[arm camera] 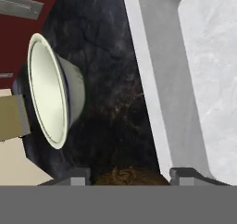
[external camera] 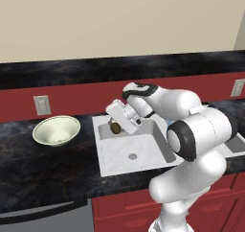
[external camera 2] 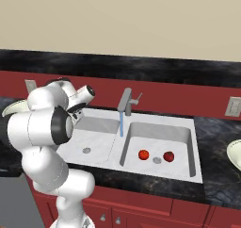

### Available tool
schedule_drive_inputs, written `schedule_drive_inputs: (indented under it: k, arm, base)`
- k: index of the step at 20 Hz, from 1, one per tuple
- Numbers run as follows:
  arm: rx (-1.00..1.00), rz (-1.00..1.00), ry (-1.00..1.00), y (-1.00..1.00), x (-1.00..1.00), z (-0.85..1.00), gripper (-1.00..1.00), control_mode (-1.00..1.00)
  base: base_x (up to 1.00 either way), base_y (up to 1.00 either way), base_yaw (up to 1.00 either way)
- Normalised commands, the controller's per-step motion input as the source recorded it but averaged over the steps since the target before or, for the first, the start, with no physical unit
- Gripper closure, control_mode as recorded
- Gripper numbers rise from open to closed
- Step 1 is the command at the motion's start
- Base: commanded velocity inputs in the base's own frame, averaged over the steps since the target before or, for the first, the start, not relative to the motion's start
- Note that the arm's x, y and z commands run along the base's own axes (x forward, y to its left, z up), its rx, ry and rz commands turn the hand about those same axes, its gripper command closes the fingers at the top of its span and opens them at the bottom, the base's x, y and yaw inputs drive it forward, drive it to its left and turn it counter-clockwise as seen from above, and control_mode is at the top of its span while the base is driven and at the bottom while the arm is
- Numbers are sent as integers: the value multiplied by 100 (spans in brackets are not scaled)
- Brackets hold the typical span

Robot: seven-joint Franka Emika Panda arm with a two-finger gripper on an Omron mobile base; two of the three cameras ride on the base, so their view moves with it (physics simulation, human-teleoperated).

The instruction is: Pick the tomatos from the sink and place them in one bowl. Place the kiwi in the other bowl. Then turn off the sink faucet.

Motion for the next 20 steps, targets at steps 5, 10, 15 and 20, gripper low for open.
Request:
schedule_drive_inputs:
  k: [5, 10, 15, 20]
  arm:
    - [6, 0, 0, 36, 11, 15, 100, -100]
    - [0, 0, 1, 52, 29, 1, 100, -100]
    - [-1, 0, 0, 52, 31, 8, 100, -100]
    - [0, 0, 0, 48, 28, 13, 100, -100]
  base:
    - [0, 0, 0]
    - [0, 0, 0]
    - [0, 0, 0]
    - [0, 0, 0]
